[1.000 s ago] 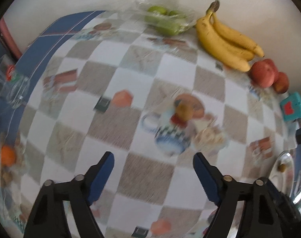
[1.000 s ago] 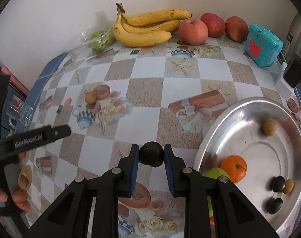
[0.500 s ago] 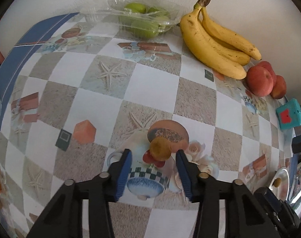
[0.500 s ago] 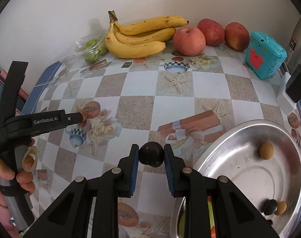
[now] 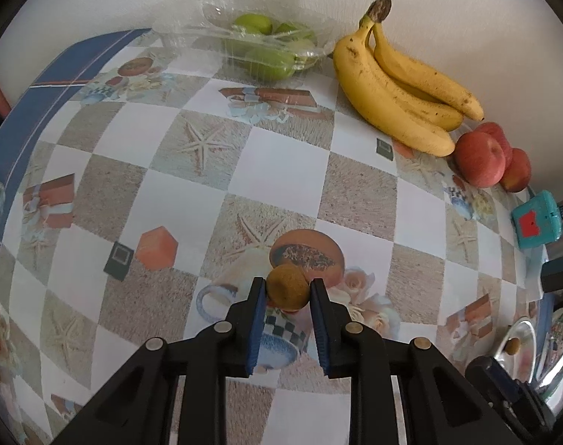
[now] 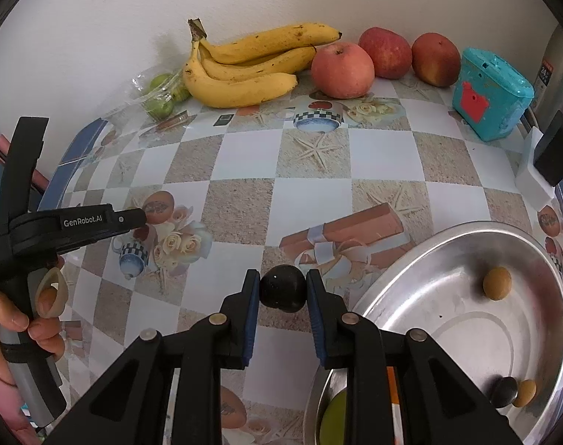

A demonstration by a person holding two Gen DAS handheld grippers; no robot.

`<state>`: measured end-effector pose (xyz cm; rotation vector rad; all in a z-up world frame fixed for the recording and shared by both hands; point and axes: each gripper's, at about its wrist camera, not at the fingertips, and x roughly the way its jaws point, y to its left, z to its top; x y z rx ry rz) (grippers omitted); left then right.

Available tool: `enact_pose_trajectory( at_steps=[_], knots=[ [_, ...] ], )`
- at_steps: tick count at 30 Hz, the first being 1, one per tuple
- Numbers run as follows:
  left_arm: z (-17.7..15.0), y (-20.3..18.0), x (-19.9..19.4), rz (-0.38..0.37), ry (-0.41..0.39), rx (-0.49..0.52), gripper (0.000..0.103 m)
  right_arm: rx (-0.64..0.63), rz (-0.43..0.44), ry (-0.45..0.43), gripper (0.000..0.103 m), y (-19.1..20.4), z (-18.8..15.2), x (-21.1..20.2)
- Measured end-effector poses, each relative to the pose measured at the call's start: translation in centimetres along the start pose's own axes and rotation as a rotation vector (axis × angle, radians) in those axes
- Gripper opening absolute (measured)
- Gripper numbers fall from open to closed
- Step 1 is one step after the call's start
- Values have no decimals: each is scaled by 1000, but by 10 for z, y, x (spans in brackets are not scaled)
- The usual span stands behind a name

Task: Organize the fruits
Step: 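Carry the brown kiwi and the dark plum over the steel bowl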

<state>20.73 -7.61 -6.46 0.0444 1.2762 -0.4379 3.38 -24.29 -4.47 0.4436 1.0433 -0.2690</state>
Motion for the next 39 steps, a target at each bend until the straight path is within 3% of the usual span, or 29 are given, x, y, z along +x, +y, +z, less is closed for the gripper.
enact_pose_trajectory(
  at_steps=[9,19,35,39],
  knots=[
    [-26,-10,-31,20,26,-41,26,28,7,-7,26,-1,-12,-26],
    [-71,-39,-54,-35,36,-17,26,83,9,-20,26,-19,-39,-58],
    [-133,-129,-79,-170,44,189,26,209,-33,-32,26,-68,-75,-88],
    [-145,-155,-79,-187,42,268,26,257,-76,-37,26,-90,-79,-91]
  ],
)
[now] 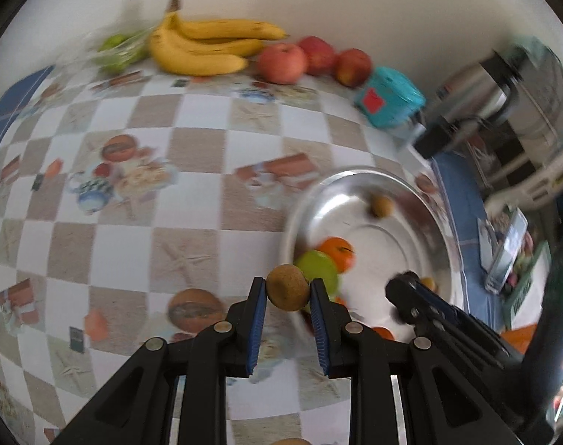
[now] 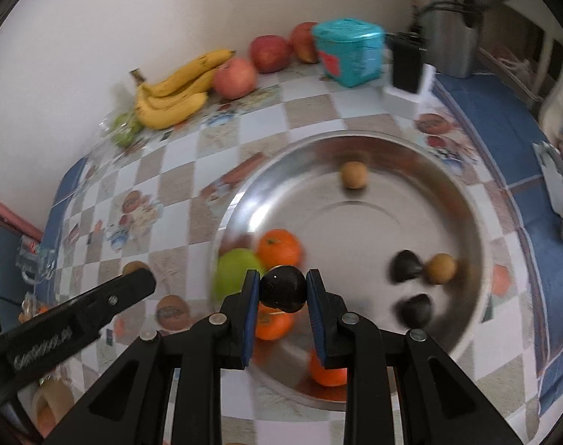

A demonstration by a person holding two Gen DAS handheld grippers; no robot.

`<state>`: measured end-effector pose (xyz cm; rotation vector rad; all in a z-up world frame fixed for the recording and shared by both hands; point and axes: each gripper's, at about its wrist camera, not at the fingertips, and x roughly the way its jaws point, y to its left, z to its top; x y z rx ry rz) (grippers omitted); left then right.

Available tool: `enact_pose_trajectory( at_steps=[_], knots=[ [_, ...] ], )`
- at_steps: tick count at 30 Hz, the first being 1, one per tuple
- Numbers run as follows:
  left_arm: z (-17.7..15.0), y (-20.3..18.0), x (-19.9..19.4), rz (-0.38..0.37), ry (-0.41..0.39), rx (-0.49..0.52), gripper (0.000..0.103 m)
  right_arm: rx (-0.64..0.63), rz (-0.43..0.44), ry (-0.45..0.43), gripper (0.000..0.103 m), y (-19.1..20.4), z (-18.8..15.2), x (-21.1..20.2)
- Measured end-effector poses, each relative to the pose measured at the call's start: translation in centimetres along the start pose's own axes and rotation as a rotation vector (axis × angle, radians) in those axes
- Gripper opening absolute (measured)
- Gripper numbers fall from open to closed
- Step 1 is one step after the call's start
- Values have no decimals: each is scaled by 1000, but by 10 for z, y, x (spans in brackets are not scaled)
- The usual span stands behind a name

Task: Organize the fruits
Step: 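Carry the brown kiwi and the dark plum over the steel bowl, then open both tools to drop the kiwi and plum into the bowl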

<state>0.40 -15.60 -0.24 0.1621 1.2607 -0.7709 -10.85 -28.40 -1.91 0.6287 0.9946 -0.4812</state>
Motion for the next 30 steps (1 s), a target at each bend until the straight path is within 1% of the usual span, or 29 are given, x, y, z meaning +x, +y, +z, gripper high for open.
enact_pose_trajectory(
  at_steps=[7,12,18,23,30],
  knots=[
    [-6,-41,16,-14,23,116,26,93,-13,9,26,-36,2,3],
    [-9,-54,25,-8,29,164,26,120,-13,14,26,-47,2,5],
    [-12,-58,35,1,46,179,26,138,-18,38,27,-52,1,11],
    [-14,-60,35,2,48,188,26,143,-22,46,27,-54,1,12],
    [-13,-64,32,12,39,208,29,153,-24,34,27,-58,2,5]
  ],
)
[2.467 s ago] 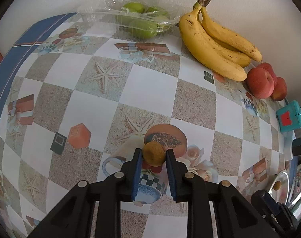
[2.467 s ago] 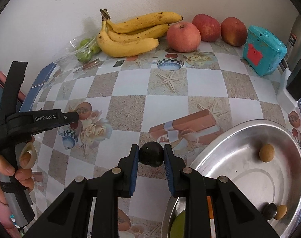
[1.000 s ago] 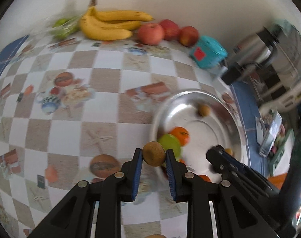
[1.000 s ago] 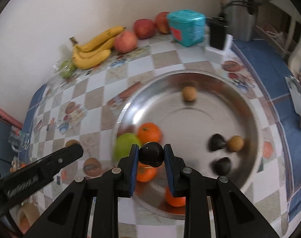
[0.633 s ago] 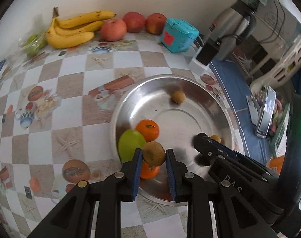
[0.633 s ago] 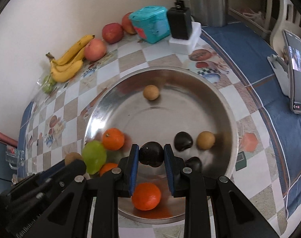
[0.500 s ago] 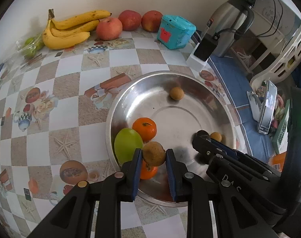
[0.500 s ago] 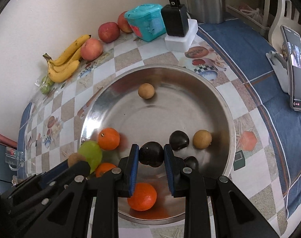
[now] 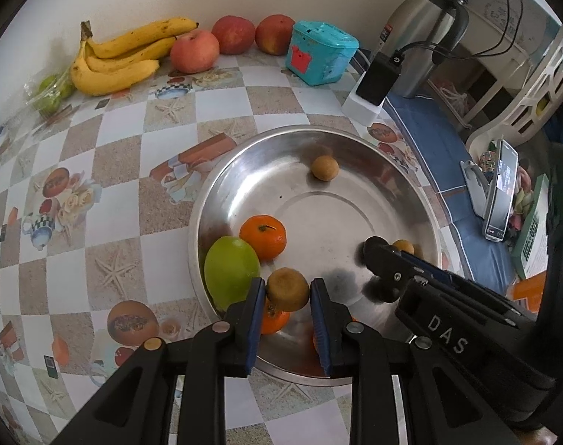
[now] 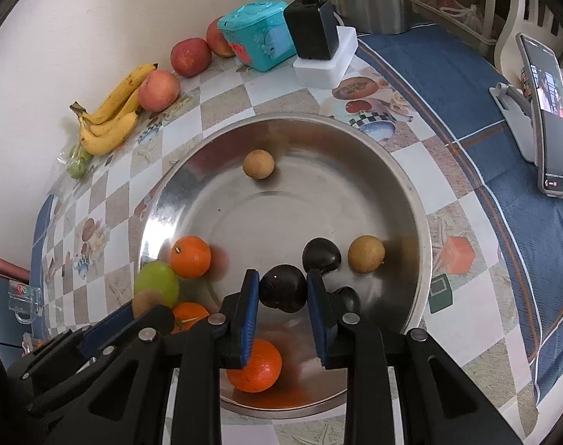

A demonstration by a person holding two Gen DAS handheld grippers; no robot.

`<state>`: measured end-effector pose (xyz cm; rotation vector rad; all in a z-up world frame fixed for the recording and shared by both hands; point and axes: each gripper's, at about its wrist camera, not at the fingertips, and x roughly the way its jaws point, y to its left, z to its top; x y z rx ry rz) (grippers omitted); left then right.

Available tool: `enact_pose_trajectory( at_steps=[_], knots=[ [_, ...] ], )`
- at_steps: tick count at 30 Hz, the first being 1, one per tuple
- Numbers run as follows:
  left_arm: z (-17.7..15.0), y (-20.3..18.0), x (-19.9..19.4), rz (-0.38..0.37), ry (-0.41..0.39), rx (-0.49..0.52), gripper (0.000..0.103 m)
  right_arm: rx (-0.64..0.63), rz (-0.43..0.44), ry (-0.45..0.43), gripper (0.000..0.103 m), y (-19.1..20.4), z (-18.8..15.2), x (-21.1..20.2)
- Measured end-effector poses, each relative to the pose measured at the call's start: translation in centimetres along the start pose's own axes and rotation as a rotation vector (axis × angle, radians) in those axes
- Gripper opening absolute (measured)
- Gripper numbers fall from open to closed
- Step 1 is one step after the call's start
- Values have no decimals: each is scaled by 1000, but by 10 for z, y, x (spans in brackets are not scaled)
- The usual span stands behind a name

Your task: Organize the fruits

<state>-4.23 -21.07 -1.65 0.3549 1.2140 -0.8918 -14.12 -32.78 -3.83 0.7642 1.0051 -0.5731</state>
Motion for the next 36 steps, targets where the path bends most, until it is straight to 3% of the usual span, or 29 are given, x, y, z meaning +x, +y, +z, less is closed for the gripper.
enact_pose_trajectory(
  at_steps=[5,11,17,23,27,31,33,34,35,36],
  knots=[
    [2,2,-8,-7,-13,-12,37,0,-5,-33,36,1,4,-10],
    [3,8,-16,1,-23,-34,38,-5,-3,-58,36,2,5,-18],
    [3,36,-24,102,-29,-104,39,-11,-9,-57,36,5,2,-20],
    [-2,76,-30,290,-34,-188,39,-53,-13,-47,36,18,-5,-18],
    [-8,95,-38,351,-37,-218,39,-88,-6,-26,36,32,-11,-14],
    [-17,106,-46,364,-21,-267,39,-122,-1,-23,36,45,-19,-15],
    [-25,113,-49,380,-14,-284,49,-143,2,-27,37,50,-24,-16],
    [-29,116,-51,387,-11,-295,64,-153,2,-31,46,53,-26,-17],
    [-33,119,-52,394,-10,-307,73,-160,-3,-36,61,55,-29,-18],
    [-36,122,-54,399,-10,-315,74,-166,-8,-39,66,56,-32,-18]
  ],
)
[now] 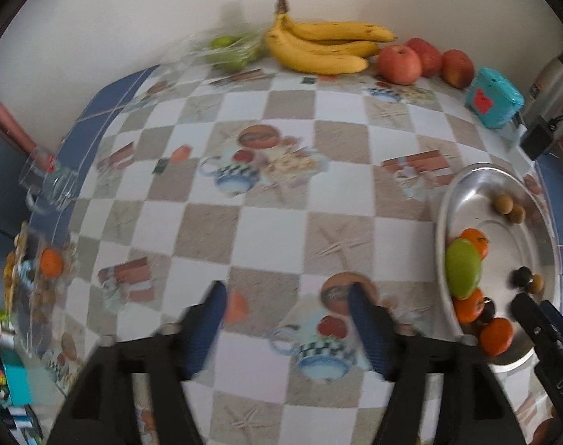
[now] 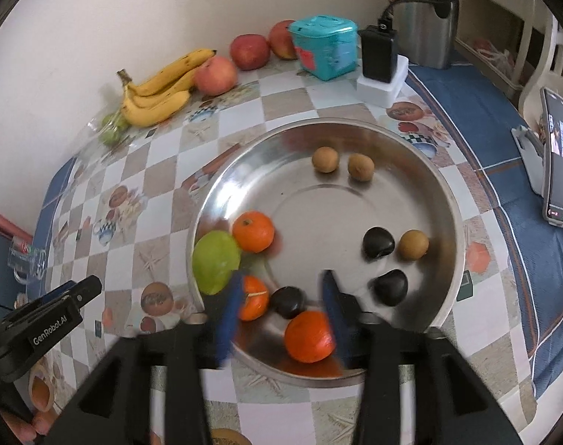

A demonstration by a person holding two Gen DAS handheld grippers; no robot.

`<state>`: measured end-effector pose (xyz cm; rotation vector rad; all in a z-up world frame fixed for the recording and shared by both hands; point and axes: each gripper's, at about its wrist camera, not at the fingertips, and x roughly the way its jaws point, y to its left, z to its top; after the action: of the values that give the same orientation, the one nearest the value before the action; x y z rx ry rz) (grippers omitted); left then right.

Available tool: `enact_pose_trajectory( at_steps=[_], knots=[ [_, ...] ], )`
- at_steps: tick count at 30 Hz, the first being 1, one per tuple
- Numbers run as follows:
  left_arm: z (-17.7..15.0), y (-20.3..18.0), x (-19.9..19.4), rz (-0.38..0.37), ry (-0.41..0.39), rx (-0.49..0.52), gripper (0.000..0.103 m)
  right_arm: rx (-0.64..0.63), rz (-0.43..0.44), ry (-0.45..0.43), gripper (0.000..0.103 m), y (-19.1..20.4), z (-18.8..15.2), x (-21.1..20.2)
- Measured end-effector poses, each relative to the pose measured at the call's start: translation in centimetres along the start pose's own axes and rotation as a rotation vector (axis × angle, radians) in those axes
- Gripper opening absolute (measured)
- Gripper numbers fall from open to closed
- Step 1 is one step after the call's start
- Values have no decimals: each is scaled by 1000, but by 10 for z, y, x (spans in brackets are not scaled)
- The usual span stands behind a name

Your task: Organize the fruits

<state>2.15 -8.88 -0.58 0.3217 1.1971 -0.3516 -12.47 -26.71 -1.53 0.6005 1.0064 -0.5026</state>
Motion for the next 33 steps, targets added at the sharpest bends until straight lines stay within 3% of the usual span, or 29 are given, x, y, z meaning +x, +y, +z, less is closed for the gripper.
enact_pose_trajectory(
  at_steps=[3,5,9,11,28,33],
  knots=[
    [-7,12,0,28,13,-26,80,-11,-11,-6,69,3,-7,-4],
    [-11,20,-2,42,13,-47,91,-17,-17,-9,71,4,-10,-5],
    [-22,34,-5,67,13,-72,103,-46,-23,-9,73,8,-21,-8],
    [-27,39,-6,79,14,-76,103,-56,-25,-13,98,11,-26,-10],
    [-51,48,-16,143,-1,-78,103,-98,-38,-36,99,21,-48,-23],
    [-54,47,-11,124,28,-72,103,-119,-56,-44,99,23,-47,-25]
  ],
)
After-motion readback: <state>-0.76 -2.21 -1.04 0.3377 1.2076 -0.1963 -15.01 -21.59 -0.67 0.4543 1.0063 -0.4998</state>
